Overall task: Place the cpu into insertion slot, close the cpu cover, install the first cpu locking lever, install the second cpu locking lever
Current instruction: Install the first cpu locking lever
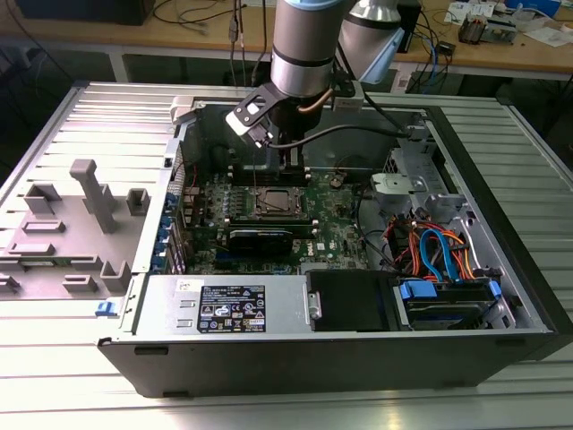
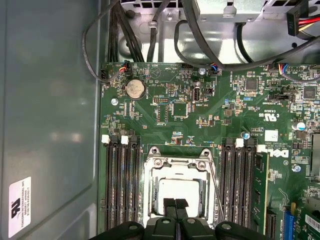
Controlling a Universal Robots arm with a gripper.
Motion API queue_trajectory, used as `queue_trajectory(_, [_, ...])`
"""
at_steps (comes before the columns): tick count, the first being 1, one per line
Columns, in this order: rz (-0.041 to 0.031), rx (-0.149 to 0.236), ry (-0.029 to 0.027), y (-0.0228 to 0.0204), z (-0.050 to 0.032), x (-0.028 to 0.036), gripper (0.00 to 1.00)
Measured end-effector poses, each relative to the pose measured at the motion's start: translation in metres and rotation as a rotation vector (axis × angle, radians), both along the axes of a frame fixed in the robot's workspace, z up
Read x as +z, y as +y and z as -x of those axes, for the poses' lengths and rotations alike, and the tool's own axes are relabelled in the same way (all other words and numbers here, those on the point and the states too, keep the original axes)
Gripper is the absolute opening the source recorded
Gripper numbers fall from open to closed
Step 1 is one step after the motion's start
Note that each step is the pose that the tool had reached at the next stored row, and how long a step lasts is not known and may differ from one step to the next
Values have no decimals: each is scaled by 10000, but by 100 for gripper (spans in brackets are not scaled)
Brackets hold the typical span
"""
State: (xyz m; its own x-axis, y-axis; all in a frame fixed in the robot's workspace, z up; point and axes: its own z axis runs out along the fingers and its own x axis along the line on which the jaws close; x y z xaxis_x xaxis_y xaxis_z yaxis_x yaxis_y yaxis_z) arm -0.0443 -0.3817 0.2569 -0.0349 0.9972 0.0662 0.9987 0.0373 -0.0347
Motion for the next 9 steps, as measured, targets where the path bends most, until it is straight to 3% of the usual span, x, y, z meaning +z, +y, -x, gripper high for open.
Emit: queue_trajectory(9, [0,3,1,0,0,2,11])
